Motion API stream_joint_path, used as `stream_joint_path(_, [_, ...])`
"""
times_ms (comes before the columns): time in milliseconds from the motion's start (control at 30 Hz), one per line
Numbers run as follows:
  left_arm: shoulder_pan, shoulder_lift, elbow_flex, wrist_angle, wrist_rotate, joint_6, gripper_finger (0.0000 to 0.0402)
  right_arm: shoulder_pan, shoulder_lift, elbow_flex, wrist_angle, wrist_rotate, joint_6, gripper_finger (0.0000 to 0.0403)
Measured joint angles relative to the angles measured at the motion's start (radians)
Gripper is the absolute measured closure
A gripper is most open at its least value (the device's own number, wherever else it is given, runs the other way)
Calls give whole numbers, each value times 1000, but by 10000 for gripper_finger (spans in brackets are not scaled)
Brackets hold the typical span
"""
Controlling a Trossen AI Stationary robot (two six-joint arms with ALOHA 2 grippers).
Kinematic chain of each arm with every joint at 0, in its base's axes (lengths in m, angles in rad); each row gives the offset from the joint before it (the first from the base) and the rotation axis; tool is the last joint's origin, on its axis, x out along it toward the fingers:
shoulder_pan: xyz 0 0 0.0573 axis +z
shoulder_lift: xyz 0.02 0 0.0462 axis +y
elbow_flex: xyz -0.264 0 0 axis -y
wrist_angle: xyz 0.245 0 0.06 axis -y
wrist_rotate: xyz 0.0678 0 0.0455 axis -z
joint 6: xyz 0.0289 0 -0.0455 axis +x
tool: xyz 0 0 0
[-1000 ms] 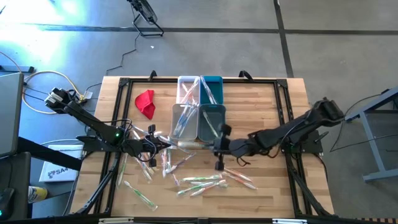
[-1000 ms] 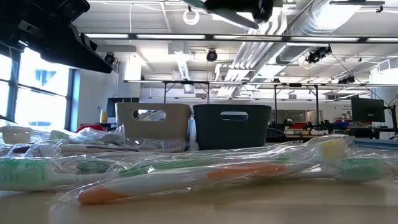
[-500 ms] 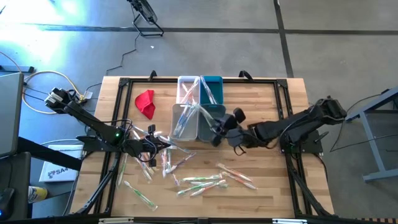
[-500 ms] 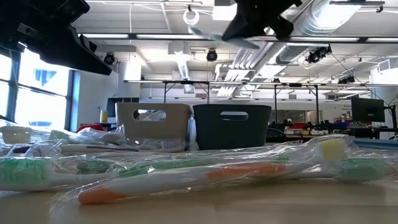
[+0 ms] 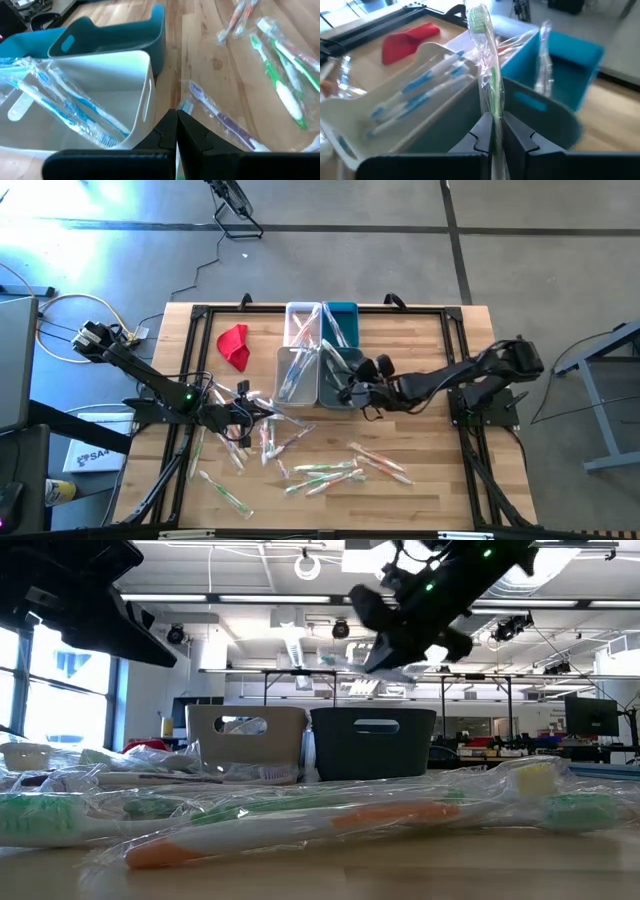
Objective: Pick & Place Toothbrushes
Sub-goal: Put the green toothbrush into the blue bin
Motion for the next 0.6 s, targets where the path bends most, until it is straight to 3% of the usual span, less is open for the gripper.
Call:
stream_joint_path(367, [0, 0, 0, -8, 0, -7, 399, -70, 147, -5, 74, -115, 49, 385])
stream_joint_path(600, [0, 0, 0, -11, -4, -16, 399, -84, 155, -5, 63, -166, 78, 385])
